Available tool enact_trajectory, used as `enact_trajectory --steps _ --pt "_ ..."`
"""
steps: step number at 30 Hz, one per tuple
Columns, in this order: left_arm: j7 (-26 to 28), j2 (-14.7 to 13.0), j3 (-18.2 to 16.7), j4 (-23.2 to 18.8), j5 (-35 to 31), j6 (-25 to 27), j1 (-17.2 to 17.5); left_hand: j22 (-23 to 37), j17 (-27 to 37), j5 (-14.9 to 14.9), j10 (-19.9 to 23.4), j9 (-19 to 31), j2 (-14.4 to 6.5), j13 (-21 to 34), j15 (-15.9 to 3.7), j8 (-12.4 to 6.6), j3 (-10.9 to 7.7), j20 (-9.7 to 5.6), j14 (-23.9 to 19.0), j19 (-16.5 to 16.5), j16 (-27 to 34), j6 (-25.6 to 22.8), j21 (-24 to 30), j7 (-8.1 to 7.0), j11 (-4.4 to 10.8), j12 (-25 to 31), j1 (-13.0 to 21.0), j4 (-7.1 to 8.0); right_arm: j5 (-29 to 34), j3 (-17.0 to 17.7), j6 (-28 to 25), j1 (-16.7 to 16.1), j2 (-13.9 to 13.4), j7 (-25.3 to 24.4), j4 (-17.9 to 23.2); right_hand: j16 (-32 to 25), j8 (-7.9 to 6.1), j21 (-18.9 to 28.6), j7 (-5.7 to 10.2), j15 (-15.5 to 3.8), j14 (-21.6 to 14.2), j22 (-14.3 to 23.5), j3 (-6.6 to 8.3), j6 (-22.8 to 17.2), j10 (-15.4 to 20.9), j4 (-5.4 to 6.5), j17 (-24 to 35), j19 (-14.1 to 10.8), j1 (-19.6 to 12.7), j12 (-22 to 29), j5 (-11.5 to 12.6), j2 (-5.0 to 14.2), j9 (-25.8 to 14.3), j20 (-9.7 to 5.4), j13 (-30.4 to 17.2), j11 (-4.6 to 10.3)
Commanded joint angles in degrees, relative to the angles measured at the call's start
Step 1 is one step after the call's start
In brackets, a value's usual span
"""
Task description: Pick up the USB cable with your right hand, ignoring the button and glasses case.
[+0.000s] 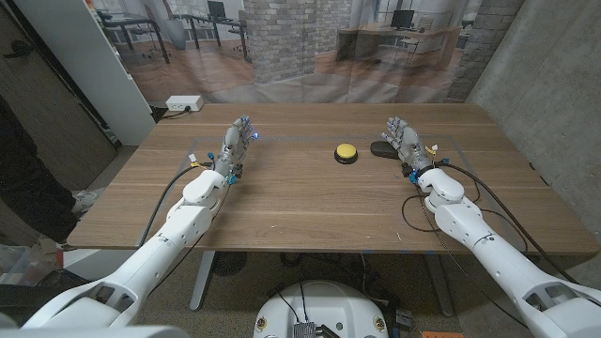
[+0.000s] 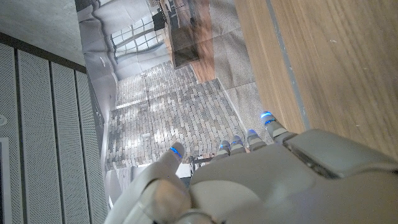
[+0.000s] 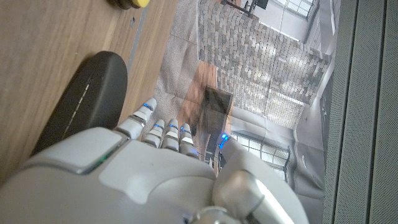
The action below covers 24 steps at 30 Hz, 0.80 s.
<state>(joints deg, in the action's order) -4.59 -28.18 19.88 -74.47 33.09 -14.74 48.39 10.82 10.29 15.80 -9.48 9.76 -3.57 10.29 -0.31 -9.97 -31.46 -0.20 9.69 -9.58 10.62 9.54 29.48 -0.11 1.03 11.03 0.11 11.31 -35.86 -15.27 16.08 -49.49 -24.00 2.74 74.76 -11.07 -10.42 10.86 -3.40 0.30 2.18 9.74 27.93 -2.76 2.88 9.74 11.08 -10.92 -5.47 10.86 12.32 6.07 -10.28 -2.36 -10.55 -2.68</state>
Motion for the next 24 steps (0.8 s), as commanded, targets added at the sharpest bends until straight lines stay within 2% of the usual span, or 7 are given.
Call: enact_trajectory --steps 1,2,6,12,17,24 --pt "-6.7 12.2 -15.1 0.1 -10.5 4.2 2.2 0.3 0.2 0.2 -5.4 0.2 -7.2 0.3 0.05 -0.36 -0.33 0.10 7.8 -3.5 0.3 5.7 0.3 0.06 0.03 0.4 0.1 -0.07 22.4 17.9 -7.0 -1.8 14.7 12.9 1.4 -0.2 -0.42 0.3 -0.60 0.20 0.3 0.1 0.31 0.0 0.2 -0.35 0.0 -0.6 -0.5 0.3 0.4 4.02 -0.2 0.25 -0.3 -0.33" --pt "-7.4 13.0 -15.9 0.1 -11.3 4.5 2.2 0.3 0.2 0.2 -5.4 0.2 -7.2 0.3 0.02 -0.38 -0.32 0.09 7.8 -3.5 0.3 5.6 0.3 0.07 0.00 0.4 0.1 -0.07 23.9 19.1 -7.2 -1.7 15.9 13.7 1.5 -0.2 -0.43 0.4 -0.84 0.45 0.2 0.1 0.17 0.0 0.3 -0.91 -0.1 -0.7 -0.7 0.3 0.2 3.36 -0.2 0.57 -0.3 -0.60" --pt "-9.3 15.6 -18.9 0.1 -14.3 5.4 2.3 0.3 0.2 0.2 -5.4 0.2 -7.2 0.3 0.04 -0.36 -0.31 0.12 7.8 -3.5 0.3 5.7 0.2 0.01 -0.01 0.4 0.1 -0.07 29.2 23.3 -7.2 -1.6 19.8 16.4 2.3 -0.1 -0.46 0.5 -1.20 0.80 -0.1 0.1 0.11 0.0 0.4 -1.81 -0.4 -1.0 -1.2 0.3 0.1 2.72 -0.2 1.03 -0.2 -0.98" --pt "-11.7 18.6 -22.2 0.1 -17.7 6.1 2.1 0.3 0.2 0.3 -5.3 0.2 -7.2 0.3 0.10 -0.40 -0.28 0.24 7.8 -3.6 0.3 5.6 0.2 0.04 -0.03 0.4 0.1 -0.07 35.2 27.8 -6.6 -1.4 24.1 19.0 3.6 0.0 -0.58 0.6 -1.92 1.80 -0.7 0.0 0.05 -0.4 1.0 -3.50 -0.8 -1.7 -2.3 0.5 -0.1 1.65 -0.2 1.81 -0.2 -1.76" --pt "-13.2 20.4 -24.1 0.0 -19.8 6.6 1.9 0.3 0.2 0.3 -5.2 0.2 -7.2 0.3 0.19 -0.44 -0.25 0.42 7.7 -3.6 0.3 5.5 0.2 0.03 -0.01 0.5 0.0 -0.06 38.8 30.2 -6.3 -1.4 26.4 20.6 4.9 0.0 -0.63 0.7 -2.42 2.47 -1.3 0.0 -0.07 -0.7 1.4 -4.98 -0.9 -2.3 -3.3 0.6 -0.3 0.60 -0.2 2.51 -0.2 -2.36" --pt "-14.7 22.2 -26.0 -0.1 -21.9 6.9 1.8 0.3 0.2 0.3 -5.0 0.2 -7.2 0.3 0.33 -0.49 -0.21 0.48 7.6 -3.5 0.3 5.3 0.2 0.03 0.02 0.6 0.0 -0.07 42.5 32.2 -5.5 -1.6 28.2 21.7 6.7 0.0 -0.79 0.7 -2.64 2.87 -1.8 0.0 -0.10 -1.2 2.0 -6.13 -1.0 -2.8 -4.1 0.7 -0.5 -0.02 -0.2 2.94 -0.2 -2.87"
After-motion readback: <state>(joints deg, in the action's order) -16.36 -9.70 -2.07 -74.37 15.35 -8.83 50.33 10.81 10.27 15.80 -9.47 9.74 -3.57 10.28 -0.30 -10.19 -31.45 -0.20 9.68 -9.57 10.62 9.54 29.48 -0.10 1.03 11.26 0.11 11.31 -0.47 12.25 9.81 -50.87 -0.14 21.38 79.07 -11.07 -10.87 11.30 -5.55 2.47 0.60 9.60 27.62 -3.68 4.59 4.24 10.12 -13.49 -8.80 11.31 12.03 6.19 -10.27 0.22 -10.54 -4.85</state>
